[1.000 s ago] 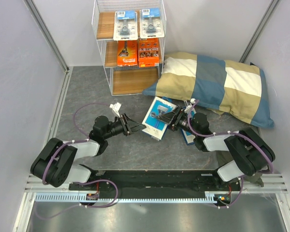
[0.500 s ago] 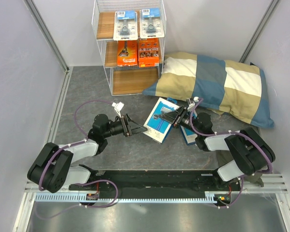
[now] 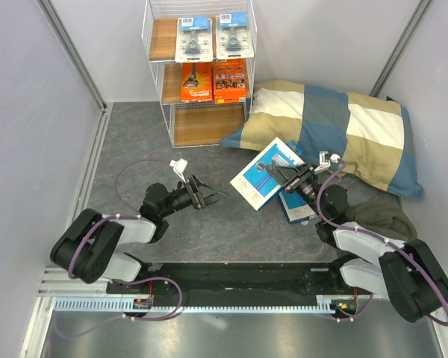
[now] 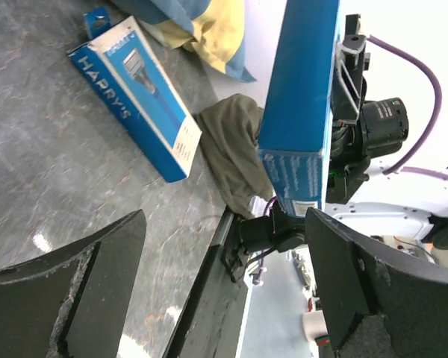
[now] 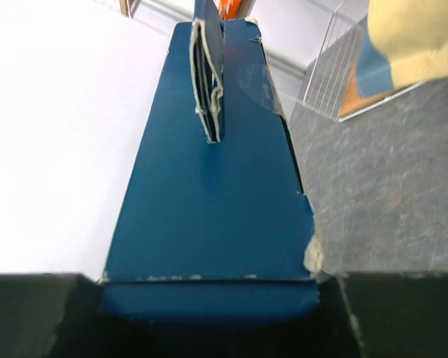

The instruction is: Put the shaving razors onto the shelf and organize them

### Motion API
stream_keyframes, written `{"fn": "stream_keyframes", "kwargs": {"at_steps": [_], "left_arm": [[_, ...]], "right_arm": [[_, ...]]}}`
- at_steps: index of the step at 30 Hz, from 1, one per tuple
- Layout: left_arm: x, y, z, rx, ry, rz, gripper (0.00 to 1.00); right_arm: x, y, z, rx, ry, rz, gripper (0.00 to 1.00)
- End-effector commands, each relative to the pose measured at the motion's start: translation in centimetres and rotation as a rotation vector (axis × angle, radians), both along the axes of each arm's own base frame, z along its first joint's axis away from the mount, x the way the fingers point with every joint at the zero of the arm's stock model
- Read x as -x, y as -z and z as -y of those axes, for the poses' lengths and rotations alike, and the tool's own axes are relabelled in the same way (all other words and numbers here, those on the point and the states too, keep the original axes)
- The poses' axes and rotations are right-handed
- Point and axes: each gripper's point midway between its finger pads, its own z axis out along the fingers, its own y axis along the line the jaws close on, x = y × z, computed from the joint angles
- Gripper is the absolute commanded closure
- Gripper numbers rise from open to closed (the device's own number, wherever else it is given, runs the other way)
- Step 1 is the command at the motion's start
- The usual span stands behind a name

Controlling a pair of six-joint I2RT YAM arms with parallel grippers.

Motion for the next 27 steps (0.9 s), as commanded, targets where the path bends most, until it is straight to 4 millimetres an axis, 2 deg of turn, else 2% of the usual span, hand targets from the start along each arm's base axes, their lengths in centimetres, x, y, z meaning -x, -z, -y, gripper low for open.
{"fn": "stream_keyframes", "kwargs": {"at_steps": [1, 2, 4, 5, 8, 11, 15, 23, 27], "left_arm": [[0.2, -3.9, 1.5, 0.158, 0.037, 0.108, 0.06], [0.1, -3.9, 2.1, 0.178, 0.052, 0.103, 0.06], [0.7, -5.9, 3.2, 0.24, 0.094, 0.179, 0.06], [1.1, -5.8, 3.9, 0.247, 0.115, 0.179, 0.06], [1.6, -7.1, 5.2, 0.269, 0.143, 0.252, 0.06], [2.0, -8.3, 6.1, 0.284, 0.154, 0.308, 0.06], [1.6, -8.7, 6.6, 0.293, 0.146, 0.317, 0.07], [1.4, -9.2, 9.0, 0.322, 0.207, 0.288, 0.23], [1.3, -8.7, 9.5, 0.327, 0.224, 0.248, 0.41]], "right_arm": [[-0.8, -1.6, 1.3, -0.002, 0.096, 0.056, 0.76], [-0.8, -1.8, 1.4, -0.007, 0.097, 0.059, 0.76], [-0.8, -1.6, 1.3, -0.02, 0.095, 0.05, 0.77], [-0.8, -1.6, 1.4, -0.028, 0.095, 0.05, 0.77], [-0.8, -1.6, 1.3, -0.04, 0.093, 0.047, 0.78], [-0.7, -1.4, 1.2, -0.043, 0.082, 0.04, 0.78], [-0.7, -1.4, 1.2, -0.048, 0.078, 0.04, 0.78], [-0.5, -1.0, 1.1, -0.05, 0.067, 0.028, 0.77], [-0.4, -0.8, 1.2, -0.049, 0.073, 0.023, 0.77]]}}
